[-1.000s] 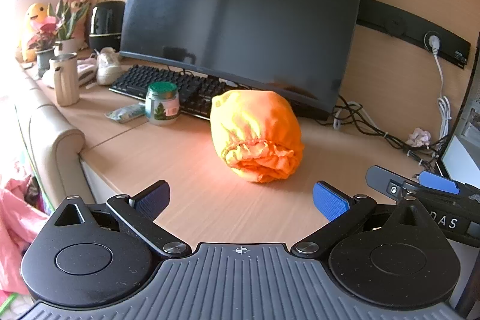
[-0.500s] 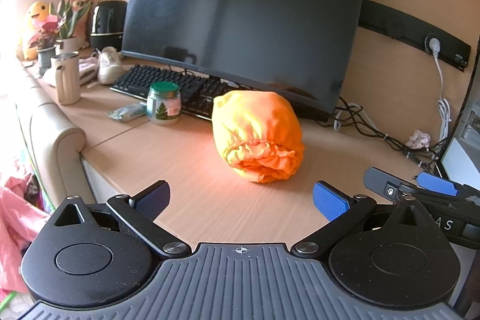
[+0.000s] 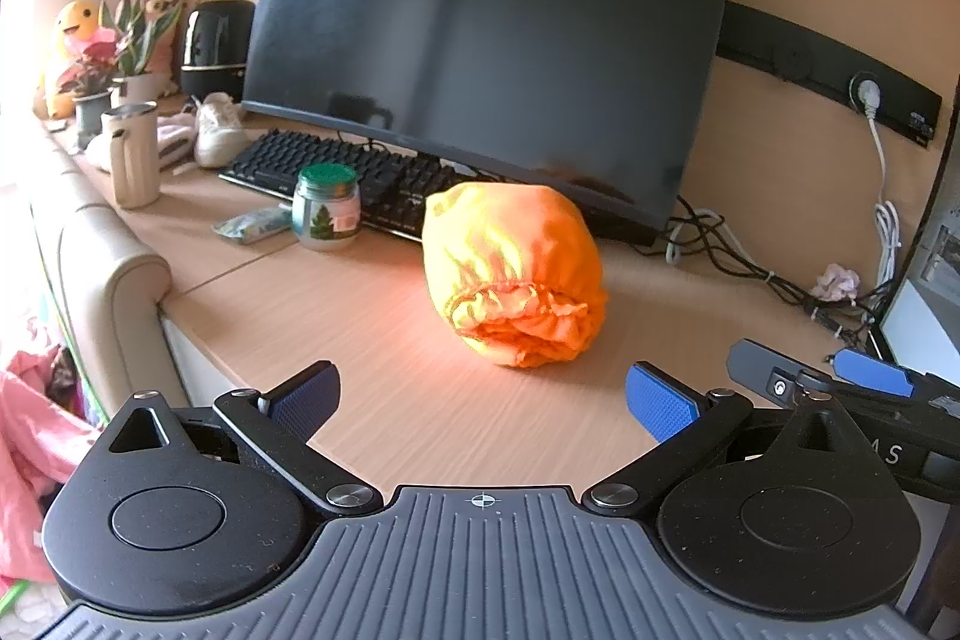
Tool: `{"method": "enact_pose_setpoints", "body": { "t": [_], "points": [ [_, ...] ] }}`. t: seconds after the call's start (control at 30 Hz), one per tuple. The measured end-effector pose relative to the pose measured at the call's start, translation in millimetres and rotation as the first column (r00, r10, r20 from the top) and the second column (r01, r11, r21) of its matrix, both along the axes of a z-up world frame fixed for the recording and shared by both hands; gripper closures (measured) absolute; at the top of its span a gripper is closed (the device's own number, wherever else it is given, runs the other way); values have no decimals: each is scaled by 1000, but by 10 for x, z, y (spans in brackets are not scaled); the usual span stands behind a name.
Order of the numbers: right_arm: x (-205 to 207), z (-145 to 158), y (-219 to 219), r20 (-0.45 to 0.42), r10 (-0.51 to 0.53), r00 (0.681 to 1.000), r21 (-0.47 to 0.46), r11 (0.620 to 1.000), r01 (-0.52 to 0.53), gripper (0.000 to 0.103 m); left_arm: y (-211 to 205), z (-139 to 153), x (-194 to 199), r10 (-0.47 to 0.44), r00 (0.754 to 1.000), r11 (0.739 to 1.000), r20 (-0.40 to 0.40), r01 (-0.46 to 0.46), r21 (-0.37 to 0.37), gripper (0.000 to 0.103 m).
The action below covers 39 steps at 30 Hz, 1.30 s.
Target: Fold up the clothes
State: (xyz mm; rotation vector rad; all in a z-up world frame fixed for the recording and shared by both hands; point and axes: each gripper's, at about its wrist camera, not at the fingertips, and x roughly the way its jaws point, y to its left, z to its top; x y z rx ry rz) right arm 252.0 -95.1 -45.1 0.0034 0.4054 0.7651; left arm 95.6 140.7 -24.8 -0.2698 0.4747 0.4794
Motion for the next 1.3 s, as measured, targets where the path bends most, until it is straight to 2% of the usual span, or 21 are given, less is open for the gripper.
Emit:
{"method": "enact_pose_setpoints", "body": {
  "t": [1.3],
  "points": [
    [41,-12,-55,21,-19,1000,-17,1000,19,0,-22,-9,54,9,1000,1000,-24,-9,8,0]
  ]
}}
